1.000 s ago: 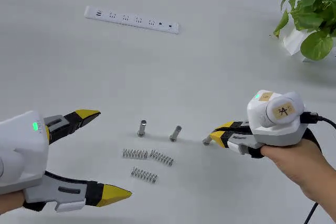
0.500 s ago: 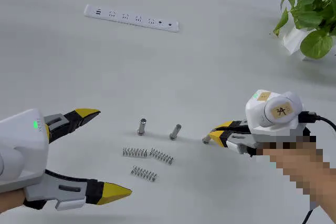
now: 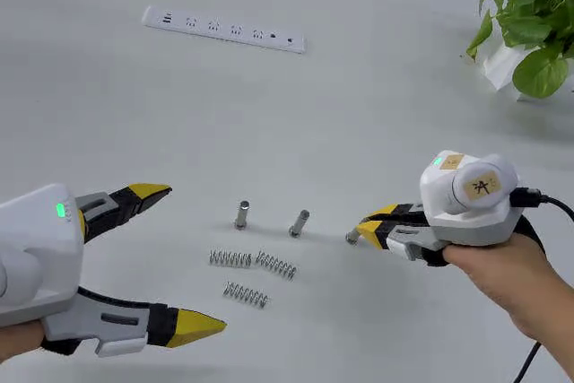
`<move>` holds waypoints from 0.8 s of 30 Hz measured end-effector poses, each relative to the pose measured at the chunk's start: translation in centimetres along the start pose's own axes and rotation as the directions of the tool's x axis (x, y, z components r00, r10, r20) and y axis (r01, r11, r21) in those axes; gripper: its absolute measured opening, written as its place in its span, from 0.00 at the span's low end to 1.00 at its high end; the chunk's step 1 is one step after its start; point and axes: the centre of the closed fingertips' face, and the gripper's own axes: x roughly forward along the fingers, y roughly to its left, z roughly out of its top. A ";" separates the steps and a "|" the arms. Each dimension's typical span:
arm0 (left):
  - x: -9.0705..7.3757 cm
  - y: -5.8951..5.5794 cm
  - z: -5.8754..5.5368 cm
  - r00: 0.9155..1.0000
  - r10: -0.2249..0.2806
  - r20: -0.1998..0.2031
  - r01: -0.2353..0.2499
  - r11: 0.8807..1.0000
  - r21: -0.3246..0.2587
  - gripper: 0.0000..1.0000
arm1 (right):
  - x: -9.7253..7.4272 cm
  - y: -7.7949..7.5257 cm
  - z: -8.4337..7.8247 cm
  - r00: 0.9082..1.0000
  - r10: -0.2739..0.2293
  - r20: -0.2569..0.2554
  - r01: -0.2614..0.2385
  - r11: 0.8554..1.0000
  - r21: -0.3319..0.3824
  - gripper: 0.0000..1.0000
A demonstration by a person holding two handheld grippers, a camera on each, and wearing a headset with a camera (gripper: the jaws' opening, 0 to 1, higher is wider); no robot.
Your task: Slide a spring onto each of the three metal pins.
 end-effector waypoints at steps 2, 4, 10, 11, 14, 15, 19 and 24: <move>0.0 0.0 0.0 1.000 0.000 -0.002 0.000 1.000 0.001 0.98 | 0.0 0.0 0.0 1.000 0.001 0.000 -0.001 1.000 0.002 0.07; 0.0 0.0 0.0 1.000 0.000 -0.001 0.000 1.000 0.000 0.98 | 0.0 0.0 0.0 1.000 0.000 0.002 0.000 1.000 0.002 0.07; 0.0 0.0 0.0 1.000 -0.001 -0.004 0.001 1.000 0.002 0.98 | -0.1 0.1 0.0 1.000 -0.001 0.007 0.001 1.000 0.004 0.09; 0.0 0.0 0.0 1.000 -0.002 -0.003 0.002 1.000 0.000 0.98 | -0.1 0.1 0.1 1.000 -0.003 0.010 0.003 1.000 0.005 0.09; 0.0 -0.1 0.0 1.000 -0.003 -0.004 0.003 1.000 0.003 0.98 | -0.3 0.1 0.2 1.000 -0.005 0.018 0.004 1.000 0.008 0.11; 0.0 -0.1 0.0 1.000 -0.003 -0.004 0.003 1.000 0.004 0.98 | -0.3 0.1 0.2 1.000 -0.006 0.019 0.006 1.000 0.009 0.11; 0.0 -0.1 0.0 1.000 -0.005 -0.005 0.005 1.000 0.007 0.98 | -0.5 0.1 0.3 1.000 -0.011 0.029 0.010 1.000 0.014 0.13; 0.0 -0.2 -0.1 1.000 -0.007 -0.010 0.007 1.000 0.010 0.98 | -1.1 0.2 0.5 0.999 -0.016 0.051 0.014 0.999 0.030 0.19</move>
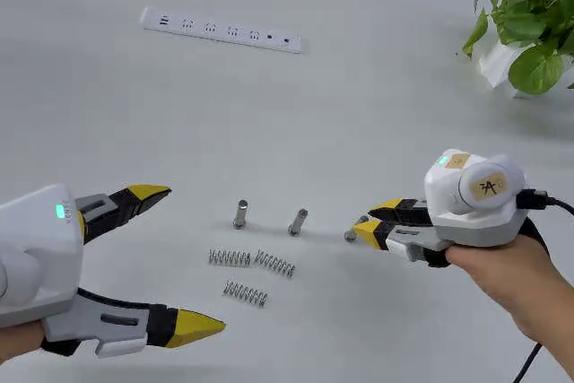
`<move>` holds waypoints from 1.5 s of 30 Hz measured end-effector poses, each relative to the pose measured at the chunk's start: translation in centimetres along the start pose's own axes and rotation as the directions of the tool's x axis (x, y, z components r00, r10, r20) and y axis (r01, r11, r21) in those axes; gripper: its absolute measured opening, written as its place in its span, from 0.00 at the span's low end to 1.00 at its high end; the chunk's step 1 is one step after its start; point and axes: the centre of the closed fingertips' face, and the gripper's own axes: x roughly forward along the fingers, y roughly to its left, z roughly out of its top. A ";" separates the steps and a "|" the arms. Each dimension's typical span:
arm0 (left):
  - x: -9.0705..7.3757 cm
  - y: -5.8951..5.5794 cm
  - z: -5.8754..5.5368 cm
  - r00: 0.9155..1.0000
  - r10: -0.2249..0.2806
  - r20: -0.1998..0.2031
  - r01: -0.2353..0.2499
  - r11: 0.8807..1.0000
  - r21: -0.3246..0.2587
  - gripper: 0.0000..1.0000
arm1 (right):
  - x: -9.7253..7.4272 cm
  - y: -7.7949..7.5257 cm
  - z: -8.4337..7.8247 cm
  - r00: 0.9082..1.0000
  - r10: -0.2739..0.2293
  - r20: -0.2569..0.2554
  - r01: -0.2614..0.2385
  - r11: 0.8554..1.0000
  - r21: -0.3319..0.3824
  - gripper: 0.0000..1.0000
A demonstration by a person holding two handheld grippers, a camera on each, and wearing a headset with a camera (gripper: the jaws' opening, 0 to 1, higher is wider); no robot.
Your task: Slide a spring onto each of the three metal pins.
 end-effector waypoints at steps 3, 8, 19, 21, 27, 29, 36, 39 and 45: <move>0.0 -0.2 0.1 1.000 -0.006 -0.004 0.006 1.000 0.005 0.98 | -0.3 0.0 0.0 1.000 -0.002 0.011 0.002 1.000 0.008 0.22; 0.1 -0.3 0.3 1.000 -0.011 -0.007 0.011 1.000 0.013 0.98 | -1.1 0.1 0.1 0.999 -0.001 0.033 0.000 1.000 0.019 0.28; 0.2 -0.5 0.2 0.999 -0.023 -0.025 0.024 0.999 0.026 0.97 | -3.3 0.4 -0.5 0.997 0.015 0.081 -0.014 1.000 -0.006 0.47; 0.2 -0.5 0.2 0.999 -0.024 -0.027 0.025 0.999 0.029 0.97 | -3.6 0.5 -0.7 0.996 0.020 0.090 -0.019 1.000 -0.011 0.49; 0.1 -0.2 0.2 0.999 -0.021 -0.034 0.022 0.999 0.038 0.95 | -4.4 0.6 -1.4 0.994 0.032 0.106 -0.031 0.999 -0.011 0.55; 0.1 -0.1 0.1 0.999 -0.024 -0.039 0.025 0.999 0.034 0.94 | -4.6 0.7 -1.6 0.992 0.041 0.119 -0.040 0.999 -0.013 0.59; 0.0 0.5 -0.4 0.997 -0.020 -0.069 0.023 0.998 0.051 0.90 | -5.1 1.3 -2.4 0.986 0.079 0.147 -0.073 0.996 -0.042 0.74; 0.1 0.8 -0.7 0.995 -0.022 -0.094 0.027 0.998 0.051 0.88 | -5.3 1.5 -2.5 0.983 0.090 0.157 -0.083 0.995 -0.052 0.78; 0.5 1.3 -1.4 0.989 -0.027 -0.143 0.037 0.997 0.070 0.72 | -5.5 1.6 -2.9 0.982 0.097 0.163 -0.089 0.994 -0.058 0.81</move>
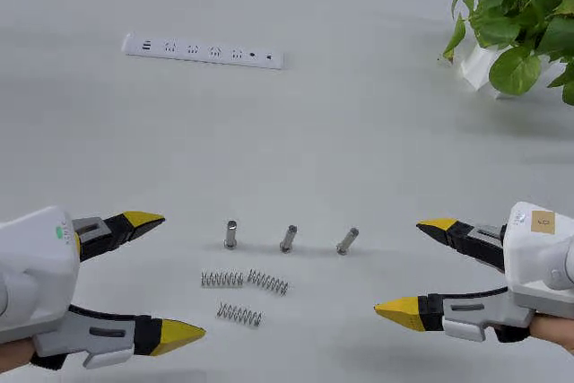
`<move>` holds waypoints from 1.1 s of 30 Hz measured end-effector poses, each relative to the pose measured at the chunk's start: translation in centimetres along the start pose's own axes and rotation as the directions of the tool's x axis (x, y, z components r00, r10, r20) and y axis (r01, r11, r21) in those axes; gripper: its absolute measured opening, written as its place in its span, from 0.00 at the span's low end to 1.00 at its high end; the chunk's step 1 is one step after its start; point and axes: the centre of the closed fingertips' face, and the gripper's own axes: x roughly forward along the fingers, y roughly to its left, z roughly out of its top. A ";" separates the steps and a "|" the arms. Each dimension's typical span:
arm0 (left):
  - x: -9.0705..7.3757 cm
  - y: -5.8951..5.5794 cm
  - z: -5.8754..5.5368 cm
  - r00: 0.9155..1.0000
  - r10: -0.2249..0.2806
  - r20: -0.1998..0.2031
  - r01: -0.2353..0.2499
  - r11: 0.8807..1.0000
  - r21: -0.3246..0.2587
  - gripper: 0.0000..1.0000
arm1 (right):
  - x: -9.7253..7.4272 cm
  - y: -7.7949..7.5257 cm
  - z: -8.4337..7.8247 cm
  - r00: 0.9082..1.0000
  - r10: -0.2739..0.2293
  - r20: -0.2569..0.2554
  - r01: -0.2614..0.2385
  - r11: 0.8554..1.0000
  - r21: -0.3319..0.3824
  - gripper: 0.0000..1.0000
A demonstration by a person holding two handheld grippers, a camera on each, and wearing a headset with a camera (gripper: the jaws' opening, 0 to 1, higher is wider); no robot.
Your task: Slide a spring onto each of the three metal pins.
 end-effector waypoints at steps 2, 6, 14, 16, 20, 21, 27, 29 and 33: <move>0.3 0.3 -0.3 1.000 0.003 -0.017 -0.002 1.000 0.027 0.69 | -0.1 0.1 0.0 1.000 0.004 0.013 -0.004 1.000 0.004 0.83; 0.9 0.8 -1.1 0.997 0.000 -0.079 0.001 1.000 0.013 0.55 | -0.2 0.2 -0.3 1.000 0.009 0.016 -0.010 1.000 0.003 0.86; 2.4 1.1 -2.4 0.982 -0.025 -0.187 0.045 0.993 0.105 0.36 | -0.2 0.3 -1.0 1.000 0.018 0.026 -0.018 1.000 0.002 0.91; 2.8 1.0 -2.8 0.975 -0.037 -0.219 0.067 0.990 0.127 0.32 | -0.1 0.4 -1.0 1.000 0.018 0.025 -0.018 1.000 0.002 0.91; 3.7 0.9 -3.3 0.966 -0.053 -0.251 0.094 0.984 0.152 0.27 | -0.1 0.4 -1.2 0.999 0.017 0.028 -0.017 1.000 0.005 0.91; 4.0 0.8 -3.5 0.961 -0.058 -0.269 0.105 0.980 0.166 0.27 | -0.1 0.4 -1.3 1.000 0.016 0.022 -0.016 1.000 0.009 0.91; 5.3 0.7 -3.8 0.945 -0.072 -0.319 0.145 0.967 0.211 0.20 | -0.1 0.4 -1.5 1.000 0.012 0.027 -0.012 1.000 0.008 0.90; 5.8 0.7 -3.9 0.940 -0.077 -0.333 0.156 0.963 0.219 0.19 | -0.2 0.4 -1.6 1.000 0.009 0.026 -0.009 1.000 0.011 0.90; 6.2 0.6 -4.4 0.924 -0.081 -0.374 0.179 0.955 0.236 0.16 | -0.4 0.3 -1.6 1.000 0.000 0.028 0.000 1.000 0.016 0.90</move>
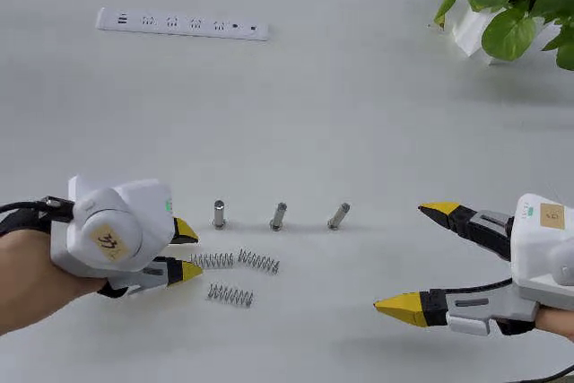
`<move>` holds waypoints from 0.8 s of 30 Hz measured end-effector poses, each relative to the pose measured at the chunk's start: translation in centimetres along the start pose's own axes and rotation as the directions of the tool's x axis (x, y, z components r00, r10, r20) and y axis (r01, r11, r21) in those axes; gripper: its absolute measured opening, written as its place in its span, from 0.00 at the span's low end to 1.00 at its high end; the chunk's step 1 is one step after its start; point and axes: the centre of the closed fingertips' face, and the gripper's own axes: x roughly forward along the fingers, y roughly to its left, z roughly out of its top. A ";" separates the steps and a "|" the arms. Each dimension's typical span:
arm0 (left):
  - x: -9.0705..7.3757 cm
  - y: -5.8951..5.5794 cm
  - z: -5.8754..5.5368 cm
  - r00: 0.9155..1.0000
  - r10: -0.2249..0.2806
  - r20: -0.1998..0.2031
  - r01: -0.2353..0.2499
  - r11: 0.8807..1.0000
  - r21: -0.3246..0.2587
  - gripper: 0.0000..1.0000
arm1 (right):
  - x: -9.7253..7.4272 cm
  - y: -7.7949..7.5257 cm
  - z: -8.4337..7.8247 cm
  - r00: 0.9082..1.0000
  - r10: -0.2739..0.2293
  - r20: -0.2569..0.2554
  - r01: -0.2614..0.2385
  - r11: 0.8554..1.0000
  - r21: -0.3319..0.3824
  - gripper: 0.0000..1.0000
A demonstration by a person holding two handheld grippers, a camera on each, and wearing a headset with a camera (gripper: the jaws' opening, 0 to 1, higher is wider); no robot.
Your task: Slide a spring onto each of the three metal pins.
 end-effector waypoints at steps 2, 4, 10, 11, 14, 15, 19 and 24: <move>0.3 0.0 -0.2 1.000 -0.006 -0.020 0.006 1.000 0.015 0.14 | -0.1 -0.1 0.0 1.000 -0.006 0.004 0.006 1.000 0.001 0.89; 0.5 -0.1 -0.5 0.999 -0.015 -0.041 0.016 0.999 0.029 0.13 | -0.1 -0.3 0.0 1.000 -0.012 0.007 0.012 1.000 0.008 0.89; 0.8 -0.1 -0.9 0.997 -0.023 -0.072 0.026 0.999 0.042 0.14 | 0.0 0.0 -0.1 1.000 -0.012 0.009 0.012 1.000 0.019 0.88; 0.8 -0.1 -0.9 0.997 -0.024 -0.075 0.027 0.999 0.046 0.13 | 0.0 0.0 -0.1 1.000 -0.013 0.009 0.013 1.000 0.020 0.88; 0.9 -0.1 -0.9 0.997 -0.022 -0.078 0.027 0.998 0.056 0.13 | 0.0 0.0 -0.2 1.000 -0.016 0.011 0.016 1.000 0.022 0.88; 0.9 -0.2 -1.0 0.996 -0.025 -0.082 0.030 0.998 0.058 0.12 | 0.0 -0.1 -0.1 1.000 -0.016 0.013 0.016 1.000 0.022 0.87; 0.9 -0.2 -0.9 0.996 -0.029 -0.084 0.035 0.998 0.059 0.11 | -0.1 -0.1 0.0 1.000 -0.020 0.014 0.020 0.999 0.026 0.87; 1.0 -0.4 -0.9 0.996 -0.038 -0.087 0.044 0.997 0.067 0.07 | 0.0 -0.2 0.1 1.000 -0.023 0.022 0.022 0.999 0.029 0.87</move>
